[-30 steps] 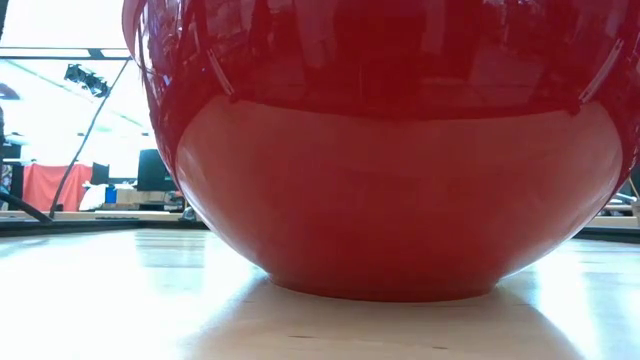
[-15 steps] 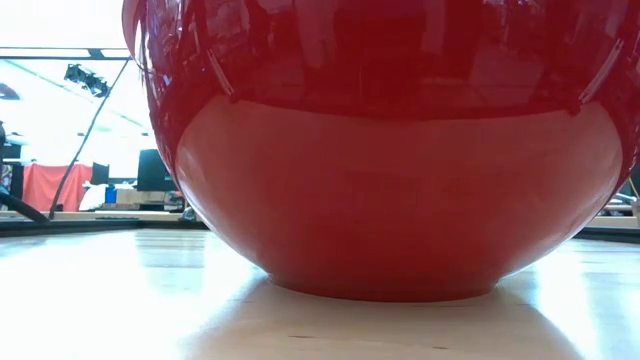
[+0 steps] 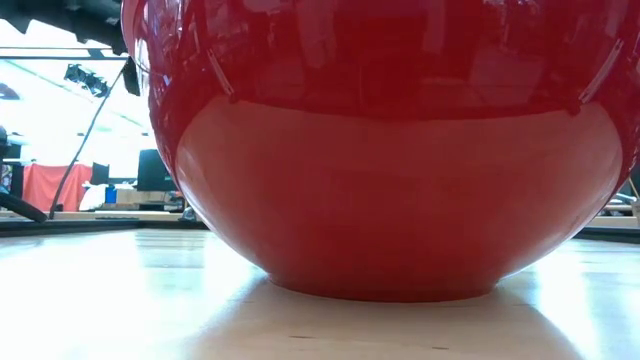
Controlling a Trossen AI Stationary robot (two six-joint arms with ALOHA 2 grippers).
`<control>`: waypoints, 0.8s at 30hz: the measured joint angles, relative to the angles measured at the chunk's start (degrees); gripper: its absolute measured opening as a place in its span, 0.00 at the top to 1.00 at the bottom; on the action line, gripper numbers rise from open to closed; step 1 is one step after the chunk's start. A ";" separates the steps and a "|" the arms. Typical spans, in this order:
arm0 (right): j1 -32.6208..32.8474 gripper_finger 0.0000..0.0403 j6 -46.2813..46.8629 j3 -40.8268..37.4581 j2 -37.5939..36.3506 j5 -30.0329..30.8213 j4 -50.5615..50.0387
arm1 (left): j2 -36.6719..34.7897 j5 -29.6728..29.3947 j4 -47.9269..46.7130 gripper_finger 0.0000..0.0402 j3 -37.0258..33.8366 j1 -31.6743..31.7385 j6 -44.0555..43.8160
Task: Nest bowls inside each other
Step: Return to Home Position
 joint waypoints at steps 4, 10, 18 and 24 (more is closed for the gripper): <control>0.02 0.58 -0.45 -0.55 -3.10 1.22 0.06 | -7.72 -0.09 -0.22 0.52 -4.16 0.88 -3.49; 0.02 0.58 -2.67 -0.60 -7.52 2.45 0.18 | -19.04 -3.12 0.04 0.52 -7.48 1.11 -5.94; 0.02 0.58 -2.04 -3.63 -12.19 3.90 0.17 | -29.93 -5.82 -7.12 0.52 -8.27 1.11 -7.80; 0.02 0.58 3.35 -14.50 -15.00 3.85 10.62 | -29.71 -6.74 -8.58 0.52 -8.27 1.13 -7.98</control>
